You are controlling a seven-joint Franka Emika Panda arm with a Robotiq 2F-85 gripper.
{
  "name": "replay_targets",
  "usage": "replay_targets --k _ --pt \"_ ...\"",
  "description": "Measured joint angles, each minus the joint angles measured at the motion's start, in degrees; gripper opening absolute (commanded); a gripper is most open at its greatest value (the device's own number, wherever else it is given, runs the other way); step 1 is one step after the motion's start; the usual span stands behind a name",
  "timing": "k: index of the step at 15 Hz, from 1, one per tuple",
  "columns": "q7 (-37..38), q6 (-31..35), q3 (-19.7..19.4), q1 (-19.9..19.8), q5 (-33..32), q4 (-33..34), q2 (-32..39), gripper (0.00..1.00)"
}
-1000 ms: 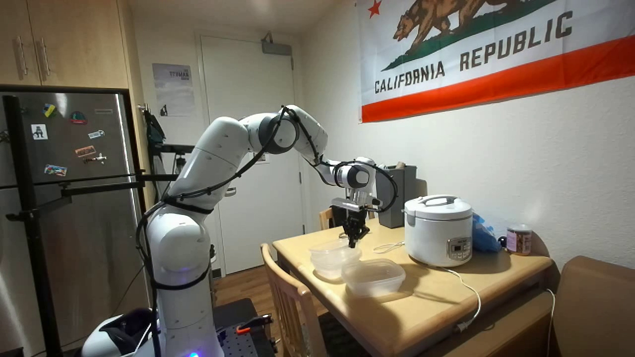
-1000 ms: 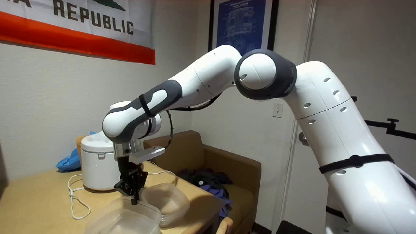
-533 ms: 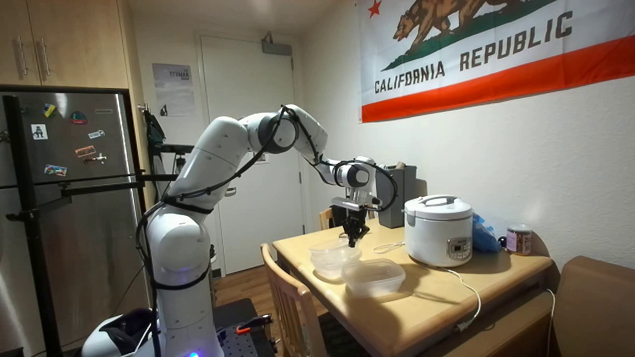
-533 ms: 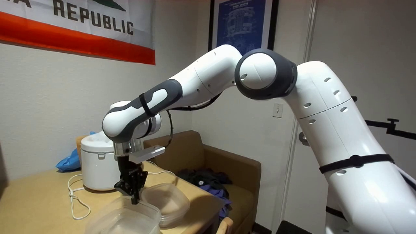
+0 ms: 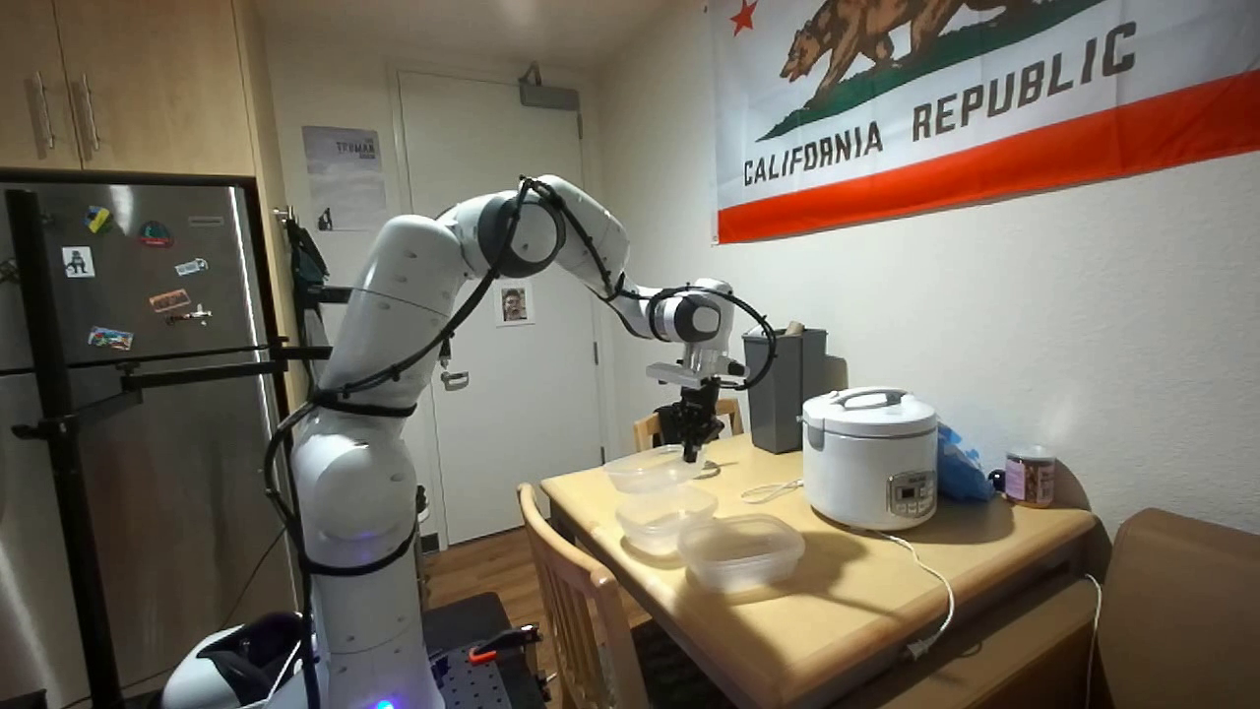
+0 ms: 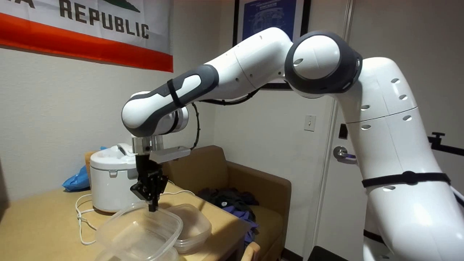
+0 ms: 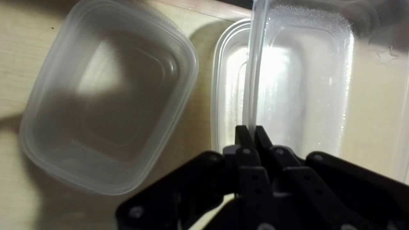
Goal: Put the bowls inside one another
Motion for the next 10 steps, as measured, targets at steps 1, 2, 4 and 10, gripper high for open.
replay_targets --k 1,2,4,10 --pt "0.01 -0.11 -0.1 -0.32 0.44 -1.04 -1.24 0.02" --pt "0.08 -0.16 -0.29 -0.7 0.82 -2.0 -2.23 0.02" --pt "0.11 -0.09 -0.82 -1.83 1.59 -3.71 -3.45 0.02" --pt "0.11 5.09 -4.04 -5.57 2.09 -7.5 -3.58 0.02"
